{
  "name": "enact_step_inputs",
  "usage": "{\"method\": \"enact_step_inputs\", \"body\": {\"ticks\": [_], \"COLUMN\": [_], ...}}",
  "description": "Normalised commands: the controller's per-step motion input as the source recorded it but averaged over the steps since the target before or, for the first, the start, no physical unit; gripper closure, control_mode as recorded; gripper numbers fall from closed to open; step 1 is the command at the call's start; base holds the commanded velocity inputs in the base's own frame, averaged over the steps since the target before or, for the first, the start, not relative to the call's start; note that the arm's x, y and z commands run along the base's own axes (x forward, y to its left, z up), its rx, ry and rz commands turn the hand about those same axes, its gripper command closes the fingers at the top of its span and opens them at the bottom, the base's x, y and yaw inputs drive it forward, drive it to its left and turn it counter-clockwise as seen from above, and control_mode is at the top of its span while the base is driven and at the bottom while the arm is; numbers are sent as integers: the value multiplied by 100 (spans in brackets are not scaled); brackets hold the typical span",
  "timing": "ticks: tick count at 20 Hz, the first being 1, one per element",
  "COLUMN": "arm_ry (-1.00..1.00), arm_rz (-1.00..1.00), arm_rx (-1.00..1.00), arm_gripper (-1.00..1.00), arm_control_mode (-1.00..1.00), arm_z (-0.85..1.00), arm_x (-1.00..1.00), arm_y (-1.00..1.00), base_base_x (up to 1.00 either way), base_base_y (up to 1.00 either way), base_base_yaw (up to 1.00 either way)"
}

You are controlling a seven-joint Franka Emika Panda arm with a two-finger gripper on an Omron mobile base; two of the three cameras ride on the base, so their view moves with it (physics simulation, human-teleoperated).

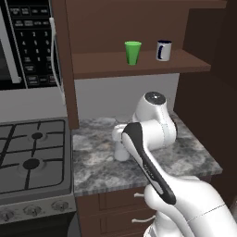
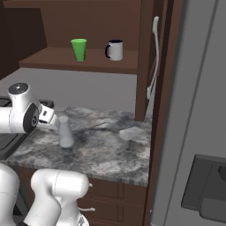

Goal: There is a tray on the dining counter. Grab the cup, mug, and pitcher and place them on the tray. The pitcher may be placed next to the tray if it cannot fit the tray.

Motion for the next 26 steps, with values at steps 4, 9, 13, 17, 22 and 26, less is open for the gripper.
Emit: {"method": "enact_step_inputs", "body": {"ticks": [4, 9, 13, 17, 22, 26], "arm_ry": [-5, -6, 0, 0, 0, 0], "arm_rz": [0, 0, 0, 0, 0, 0], "arm_rx": [-3, -2, 0, 0, 0, 0], "arm_gripper": [-100, -100, -100, -100, -100, -100], "arm_control_mode": [-100, -100, -100, -100, -100, -100], "arm_z": [-17, 0, -1, -7, -10, -19], "arm_x": [16, 9, 14, 14, 14, 16], "arm_y": [0, 0, 0, -1, 0, 0], "base_base_x": [0, 0, 0, 0, 0, 0], "base_base_y": [0, 0, 0, 0, 0, 0], "base_base_yaw": [0, 0, 0, 0, 0, 0]}}
